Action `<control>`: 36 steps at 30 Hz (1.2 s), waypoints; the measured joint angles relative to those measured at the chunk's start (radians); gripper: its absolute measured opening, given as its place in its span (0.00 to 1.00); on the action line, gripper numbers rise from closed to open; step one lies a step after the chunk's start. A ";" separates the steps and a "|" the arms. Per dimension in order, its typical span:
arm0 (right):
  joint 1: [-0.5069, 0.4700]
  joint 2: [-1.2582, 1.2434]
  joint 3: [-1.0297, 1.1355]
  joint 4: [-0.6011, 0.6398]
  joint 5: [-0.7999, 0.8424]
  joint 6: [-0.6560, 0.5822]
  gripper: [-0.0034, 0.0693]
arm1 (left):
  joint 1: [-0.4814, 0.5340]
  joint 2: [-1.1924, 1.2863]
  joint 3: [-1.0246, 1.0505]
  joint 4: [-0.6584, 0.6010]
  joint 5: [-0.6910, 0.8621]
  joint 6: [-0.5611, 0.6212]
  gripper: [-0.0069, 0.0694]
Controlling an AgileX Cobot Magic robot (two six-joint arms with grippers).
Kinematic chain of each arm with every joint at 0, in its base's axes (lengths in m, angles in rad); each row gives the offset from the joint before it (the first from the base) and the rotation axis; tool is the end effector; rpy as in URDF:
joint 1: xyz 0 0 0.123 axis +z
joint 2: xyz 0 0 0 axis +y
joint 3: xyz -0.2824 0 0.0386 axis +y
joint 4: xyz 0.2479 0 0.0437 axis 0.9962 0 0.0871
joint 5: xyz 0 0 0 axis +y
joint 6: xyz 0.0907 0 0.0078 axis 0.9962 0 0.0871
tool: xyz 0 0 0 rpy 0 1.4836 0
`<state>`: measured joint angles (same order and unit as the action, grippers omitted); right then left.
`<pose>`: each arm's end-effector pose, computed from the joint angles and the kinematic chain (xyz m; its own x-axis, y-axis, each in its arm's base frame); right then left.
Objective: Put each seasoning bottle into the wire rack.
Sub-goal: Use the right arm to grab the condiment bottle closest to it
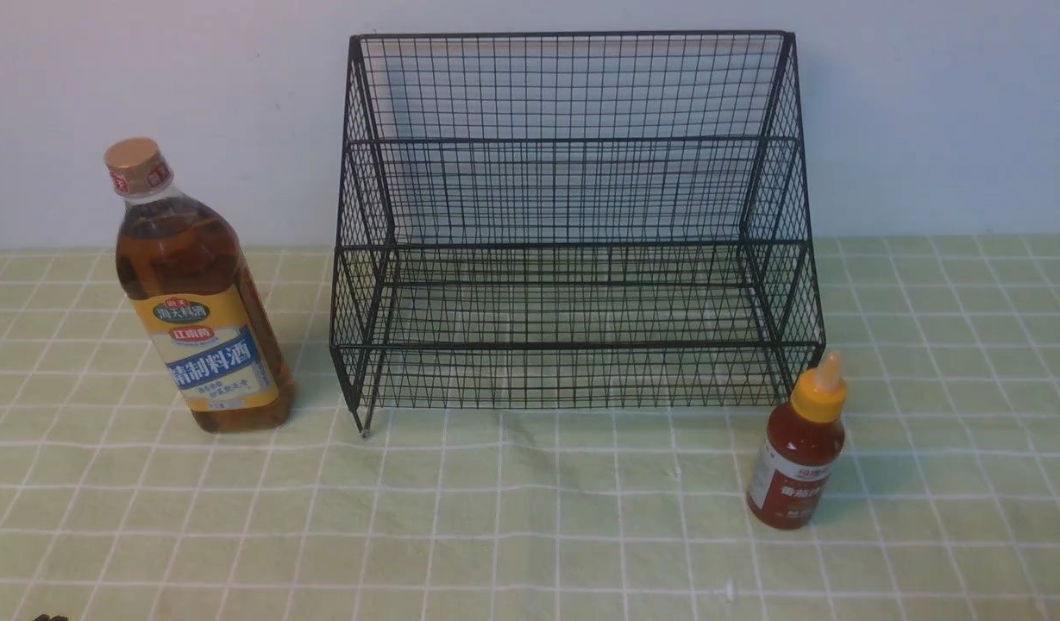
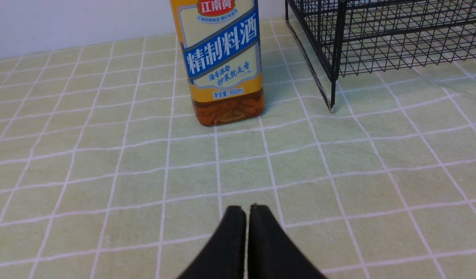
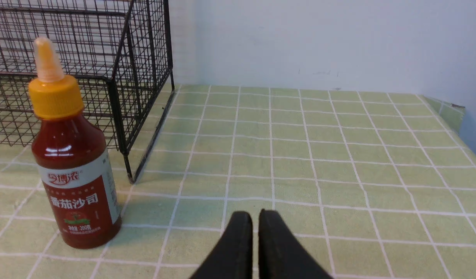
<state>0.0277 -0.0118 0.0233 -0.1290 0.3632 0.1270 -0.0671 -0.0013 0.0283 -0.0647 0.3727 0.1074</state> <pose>0.0529 -0.0027 0.1734 -0.2807 -0.0014 -0.9598 0.0180 0.9998 -0.0068 0.0529 -0.0057 0.1702 -0.3015 0.0675 -0.9511 0.1037 0.9939 0.0376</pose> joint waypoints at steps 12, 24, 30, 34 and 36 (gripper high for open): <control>0.000 0.000 0.000 0.000 0.000 0.000 0.07 | 0.000 0.000 0.000 0.000 0.000 0.000 0.08; 0.000 0.000 0.000 -0.005 0.000 0.000 0.07 | 0.000 0.000 0.000 0.000 0.000 0.000 0.08; 0.000 0.000 0.000 -0.009 0.000 0.000 0.07 | 0.000 0.000 0.000 0.000 0.000 0.000 0.08; 0.000 0.000 0.004 0.029 -0.051 0.011 0.07 | 0.000 0.000 0.000 0.000 0.000 0.000 0.08; 0.000 0.000 0.004 0.077 -0.099 0.030 0.07 | 0.000 0.000 0.000 0.000 0.000 0.000 0.08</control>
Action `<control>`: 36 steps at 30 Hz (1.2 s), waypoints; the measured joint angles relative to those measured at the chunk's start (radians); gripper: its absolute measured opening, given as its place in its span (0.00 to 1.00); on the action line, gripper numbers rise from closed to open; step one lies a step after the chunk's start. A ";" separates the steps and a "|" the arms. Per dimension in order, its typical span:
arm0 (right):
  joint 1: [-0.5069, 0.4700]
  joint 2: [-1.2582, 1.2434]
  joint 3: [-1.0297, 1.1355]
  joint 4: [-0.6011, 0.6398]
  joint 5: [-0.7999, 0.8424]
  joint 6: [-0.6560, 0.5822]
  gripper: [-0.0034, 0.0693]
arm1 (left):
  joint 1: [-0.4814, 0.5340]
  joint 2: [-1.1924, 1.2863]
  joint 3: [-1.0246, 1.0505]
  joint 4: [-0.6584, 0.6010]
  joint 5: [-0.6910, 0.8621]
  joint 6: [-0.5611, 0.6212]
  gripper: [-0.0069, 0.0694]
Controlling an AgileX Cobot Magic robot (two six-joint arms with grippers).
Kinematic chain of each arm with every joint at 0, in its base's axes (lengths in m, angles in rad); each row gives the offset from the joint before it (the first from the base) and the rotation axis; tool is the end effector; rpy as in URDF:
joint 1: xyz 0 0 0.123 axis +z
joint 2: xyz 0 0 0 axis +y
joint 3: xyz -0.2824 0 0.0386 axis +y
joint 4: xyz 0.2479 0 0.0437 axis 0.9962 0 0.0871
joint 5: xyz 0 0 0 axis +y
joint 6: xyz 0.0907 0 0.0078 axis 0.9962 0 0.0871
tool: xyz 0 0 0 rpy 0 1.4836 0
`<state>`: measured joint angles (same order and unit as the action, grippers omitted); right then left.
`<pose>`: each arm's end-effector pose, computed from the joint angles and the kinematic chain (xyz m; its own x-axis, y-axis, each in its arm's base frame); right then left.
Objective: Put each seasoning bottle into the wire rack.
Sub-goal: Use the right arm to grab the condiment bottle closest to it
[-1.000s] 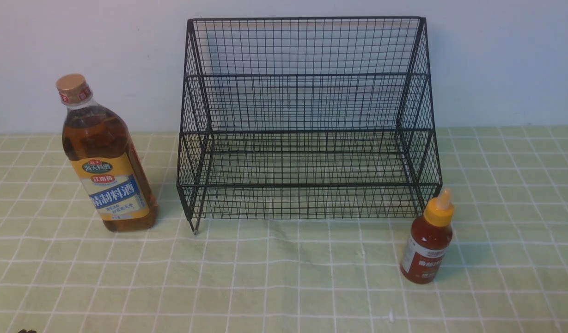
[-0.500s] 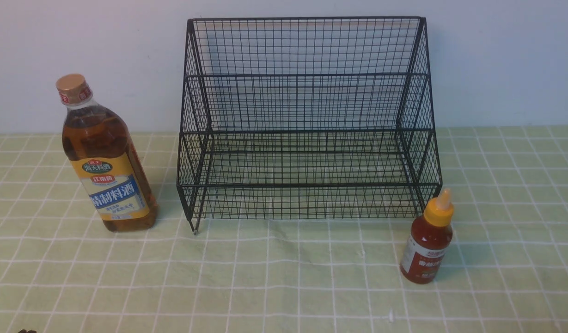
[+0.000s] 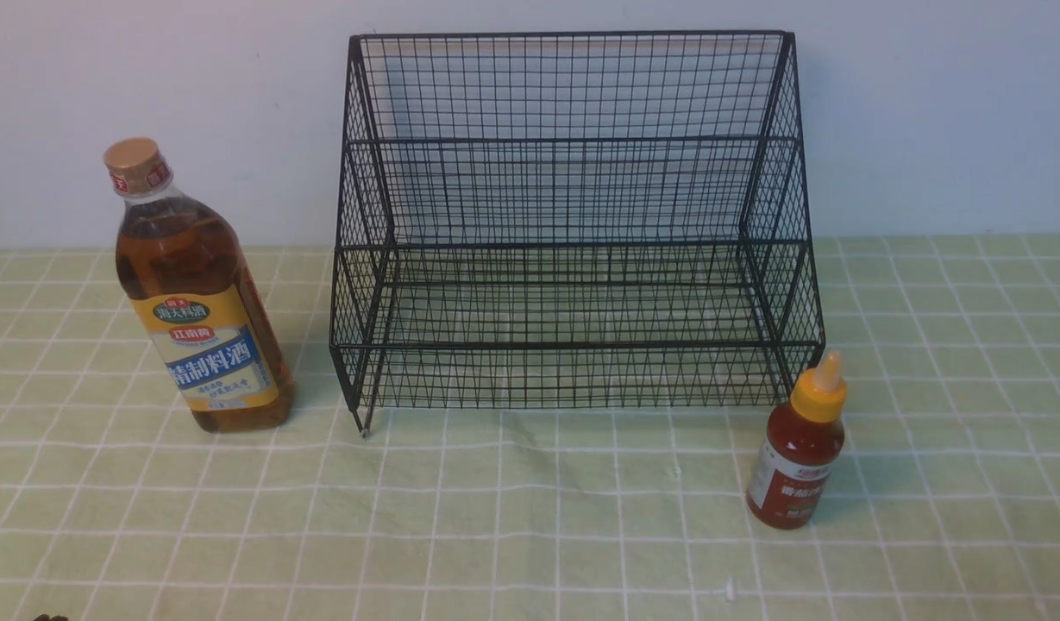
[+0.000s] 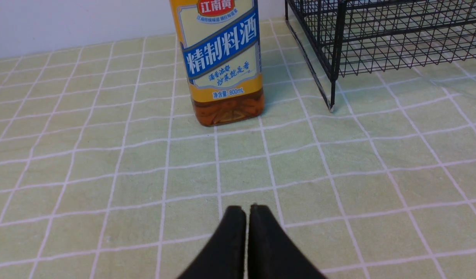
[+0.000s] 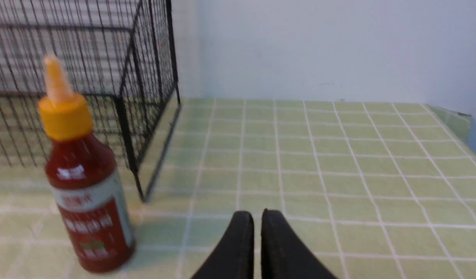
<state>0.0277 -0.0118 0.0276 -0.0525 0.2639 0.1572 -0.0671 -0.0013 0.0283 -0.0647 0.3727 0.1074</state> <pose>0.0551 0.0003 0.1805 -0.1913 0.1010 -0.9763 0.0061 0.9948 0.1018 0.0529 -0.0057 0.1702 -0.3015 0.0675 -0.9511 0.1037 0.9939 0.0376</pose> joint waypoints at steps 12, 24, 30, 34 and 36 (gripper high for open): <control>0.000 0.000 0.000 0.374 -0.314 0.145 0.07 | 0.000 0.000 0.000 0.000 0.000 0.000 0.08; 0.000 0.082 -0.345 0.302 -0.079 0.154 0.07 | 0.000 0.000 0.000 0.000 0.000 0.000 0.08; 0.000 0.391 -0.704 0.248 0.366 -0.023 0.07 | 0.000 0.000 0.000 0.000 0.000 0.000 0.08; 0.000 0.677 -0.945 0.286 0.704 -0.146 0.07 | 0.000 0.000 0.000 0.000 0.000 0.000 0.08; 0.000 0.808 -1.015 0.327 0.813 -0.202 0.08 | 0.000 0.000 0.000 0.000 0.000 0.000 0.08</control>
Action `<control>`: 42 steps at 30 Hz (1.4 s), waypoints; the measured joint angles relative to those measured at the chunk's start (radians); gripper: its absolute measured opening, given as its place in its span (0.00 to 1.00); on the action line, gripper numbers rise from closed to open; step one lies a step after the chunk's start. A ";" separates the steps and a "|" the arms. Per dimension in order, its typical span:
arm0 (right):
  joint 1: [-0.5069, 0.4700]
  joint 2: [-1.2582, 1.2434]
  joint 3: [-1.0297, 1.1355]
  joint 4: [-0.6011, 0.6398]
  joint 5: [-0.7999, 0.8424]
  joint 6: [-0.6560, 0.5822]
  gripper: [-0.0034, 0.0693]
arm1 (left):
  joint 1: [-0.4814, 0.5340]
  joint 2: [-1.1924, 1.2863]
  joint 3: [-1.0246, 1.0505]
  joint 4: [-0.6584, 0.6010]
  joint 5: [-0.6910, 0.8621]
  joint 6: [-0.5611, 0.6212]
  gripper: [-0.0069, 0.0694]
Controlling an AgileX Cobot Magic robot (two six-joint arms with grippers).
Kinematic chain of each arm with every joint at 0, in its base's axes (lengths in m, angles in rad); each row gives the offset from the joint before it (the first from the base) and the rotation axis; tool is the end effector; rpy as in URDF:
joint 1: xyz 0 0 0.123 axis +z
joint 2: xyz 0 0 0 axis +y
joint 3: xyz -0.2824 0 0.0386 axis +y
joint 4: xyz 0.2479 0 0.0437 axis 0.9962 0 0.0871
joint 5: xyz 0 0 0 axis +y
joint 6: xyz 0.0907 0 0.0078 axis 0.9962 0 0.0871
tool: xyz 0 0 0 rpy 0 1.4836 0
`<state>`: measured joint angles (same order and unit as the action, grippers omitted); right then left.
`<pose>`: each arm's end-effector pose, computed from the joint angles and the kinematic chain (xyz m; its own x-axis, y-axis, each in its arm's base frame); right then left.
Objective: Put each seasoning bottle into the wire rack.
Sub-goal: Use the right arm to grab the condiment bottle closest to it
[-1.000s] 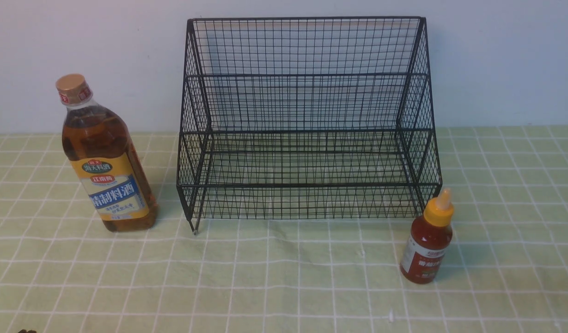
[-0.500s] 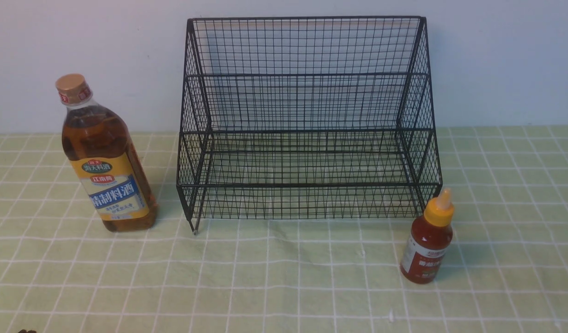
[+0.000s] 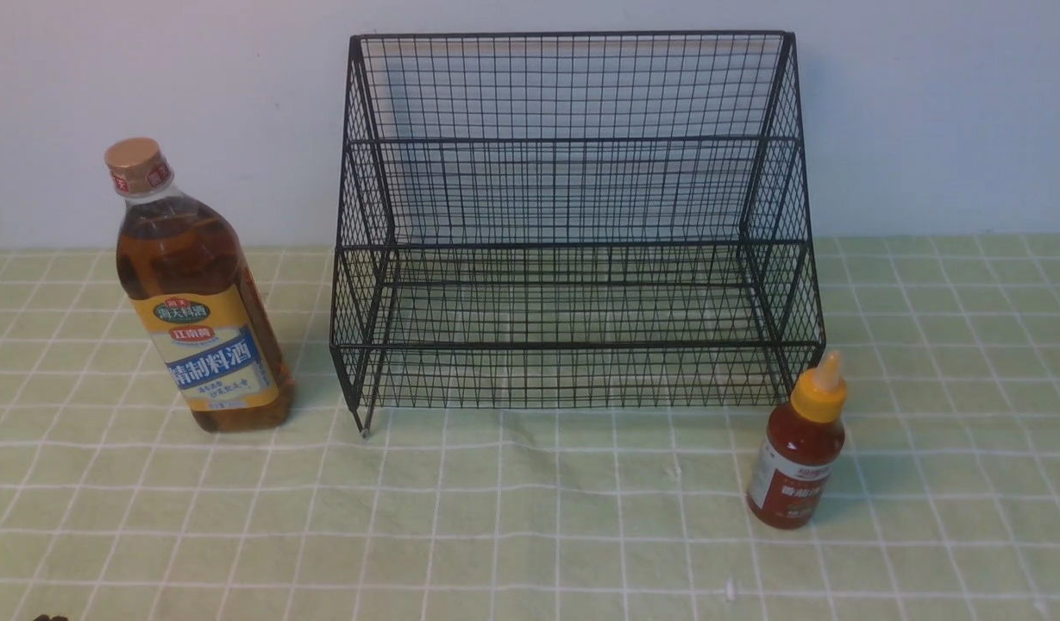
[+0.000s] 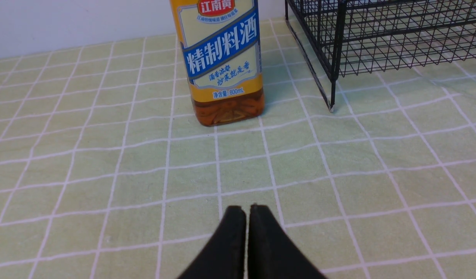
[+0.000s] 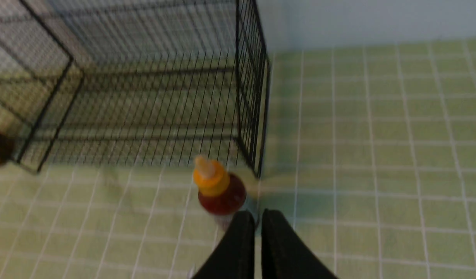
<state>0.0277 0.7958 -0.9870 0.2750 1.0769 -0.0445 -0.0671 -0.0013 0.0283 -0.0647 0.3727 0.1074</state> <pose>0.1270 0.0253 0.3794 -0.7193 0.0659 -0.6916 -0.1334 0.9639 0.2306 0.0529 -0.0057 0.1702 -0.3015 0.0675 -0.9511 0.1037 0.9939 0.0376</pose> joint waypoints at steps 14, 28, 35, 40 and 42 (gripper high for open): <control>0.037 0.352 -0.058 0.178 0.002 -0.372 0.23 | 0.000 0.000 0.000 0.073 -0.048 0.042 0.08; 0.261 0.561 -0.092 -0.084 -0.161 -0.111 0.63 | 0.000 0.000 0.001 -0.231 -0.300 -0.118 0.08; 0.261 0.680 -0.095 -0.042 -0.173 -0.073 0.74 | 0.000 0.000 0.001 -0.264 -0.359 -0.131 0.08; 0.261 0.755 -0.095 -0.023 -0.212 -0.073 0.72 | 0.000 0.000 0.001 -0.265 -0.359 -0.138 0.08; 0.261 0.768 -0.095 -0.023 -0.225 -0.073 0.64 | 0.000 0.000 0.001 -0.265 -0.359 -0.147 0.08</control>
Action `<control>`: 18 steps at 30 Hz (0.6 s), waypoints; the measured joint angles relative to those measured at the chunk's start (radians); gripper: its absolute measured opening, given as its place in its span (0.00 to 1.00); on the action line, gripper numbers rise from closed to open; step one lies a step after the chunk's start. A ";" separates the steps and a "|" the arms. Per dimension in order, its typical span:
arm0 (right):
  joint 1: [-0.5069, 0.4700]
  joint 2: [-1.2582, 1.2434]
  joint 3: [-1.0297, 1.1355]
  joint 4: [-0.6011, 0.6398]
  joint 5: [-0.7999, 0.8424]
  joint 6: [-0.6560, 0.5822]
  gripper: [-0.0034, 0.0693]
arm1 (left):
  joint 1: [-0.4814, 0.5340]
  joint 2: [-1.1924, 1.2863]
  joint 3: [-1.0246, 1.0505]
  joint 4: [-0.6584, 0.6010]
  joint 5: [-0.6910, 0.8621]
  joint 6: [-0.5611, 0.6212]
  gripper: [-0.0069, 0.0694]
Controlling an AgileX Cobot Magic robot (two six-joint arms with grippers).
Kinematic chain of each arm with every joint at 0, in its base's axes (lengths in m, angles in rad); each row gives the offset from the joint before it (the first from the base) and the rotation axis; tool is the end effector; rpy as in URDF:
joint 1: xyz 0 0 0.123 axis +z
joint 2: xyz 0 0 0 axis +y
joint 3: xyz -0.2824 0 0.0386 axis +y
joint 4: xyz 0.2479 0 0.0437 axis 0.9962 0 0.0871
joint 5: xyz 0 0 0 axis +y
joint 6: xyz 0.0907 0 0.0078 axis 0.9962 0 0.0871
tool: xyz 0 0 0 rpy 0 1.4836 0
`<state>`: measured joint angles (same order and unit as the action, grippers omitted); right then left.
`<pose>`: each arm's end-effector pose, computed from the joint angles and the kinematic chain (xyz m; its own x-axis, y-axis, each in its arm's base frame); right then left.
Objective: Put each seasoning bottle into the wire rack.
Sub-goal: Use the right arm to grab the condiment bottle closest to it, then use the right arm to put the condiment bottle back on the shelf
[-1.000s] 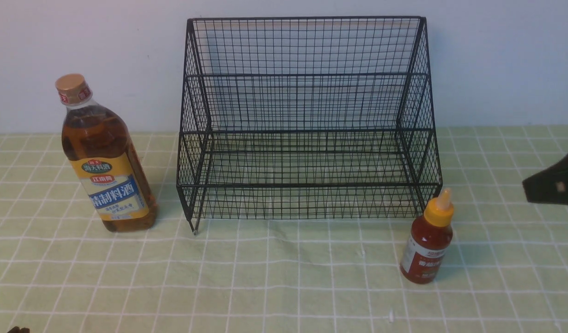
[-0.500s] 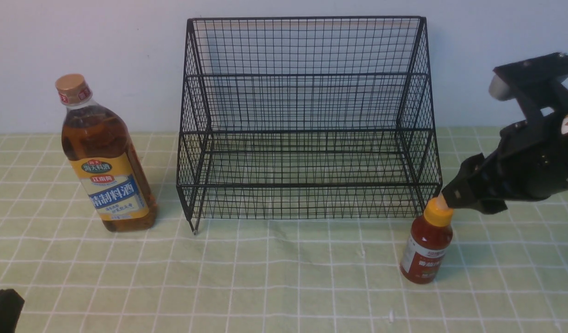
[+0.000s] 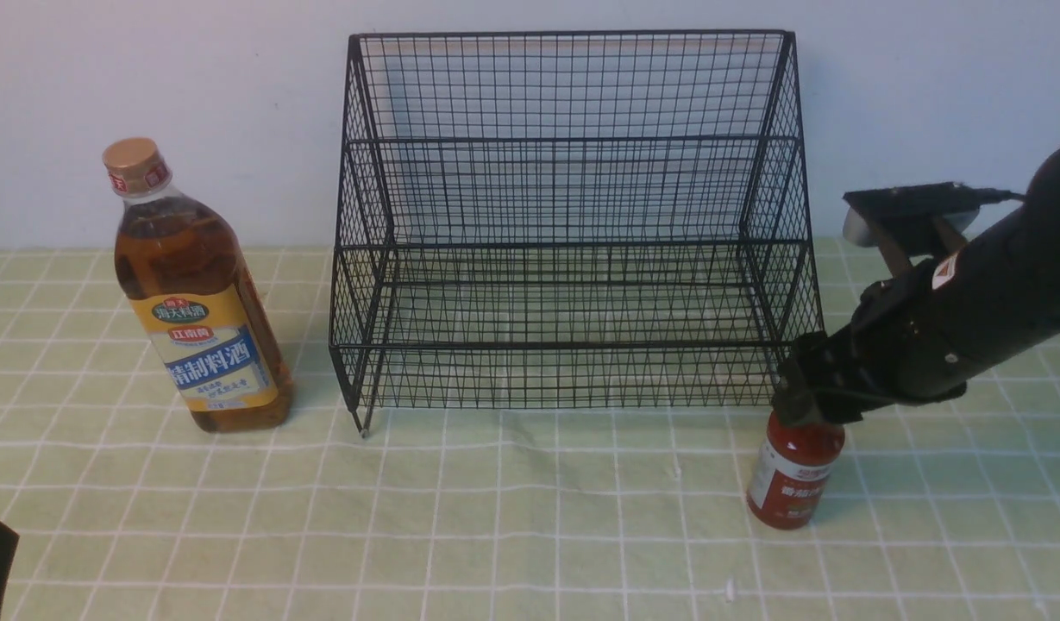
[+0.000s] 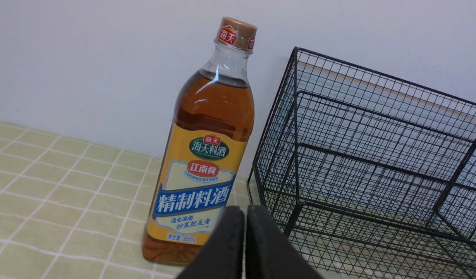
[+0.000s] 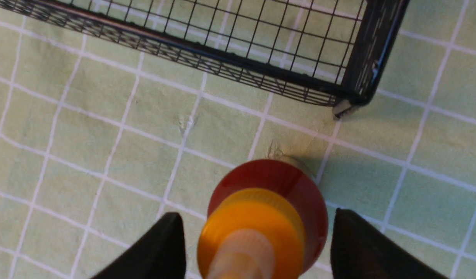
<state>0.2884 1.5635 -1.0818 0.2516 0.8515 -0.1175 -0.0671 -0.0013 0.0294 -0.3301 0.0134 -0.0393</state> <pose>0.2887 0.1035 0.2452 -0.9195 -0.2213 -0.3248 -0.2936 0.9362 0.1931 0.0574 -0.0043 0.2021 0.0174 -0.3630 -0.9316 0.0833 0.9291 -0.3605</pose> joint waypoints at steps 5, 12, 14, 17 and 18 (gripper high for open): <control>0.000 -0.017 -0.006 0.001 0.036 -0.001 0.45 | 0.000 0.000 0.000 -0.002 0.000 -0.009 0.08; 0.002 -0.153 -0.096 0.022 0.235 -0.001 0.46 | 0.000 0.000 0.000 -0.004 0.000 -0.010 0.08; 0.019 -0.192 -0.165 0.045 0.263 -0.013 0.46 | 0.000 0.000 0.000 -0.004 0.000 -0.010 0.08; 0.081 -0.197 -0.288 0.069 0.270 -0.024 0.46 | 0.000 0.000 0.000 -0.004 0.000 -0.010 0.08; 0.112 -0.187 -0.333 0.072 0.270 -0.025 0.46 | 0.000 0.000 0.000 -0.004 0.000 -0.010 0.08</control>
<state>0.3999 1.3761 -1.4143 0.3235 1.1218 -0.1426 -0.0671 -0.0013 0.0294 -0.3338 0.0134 -0.0491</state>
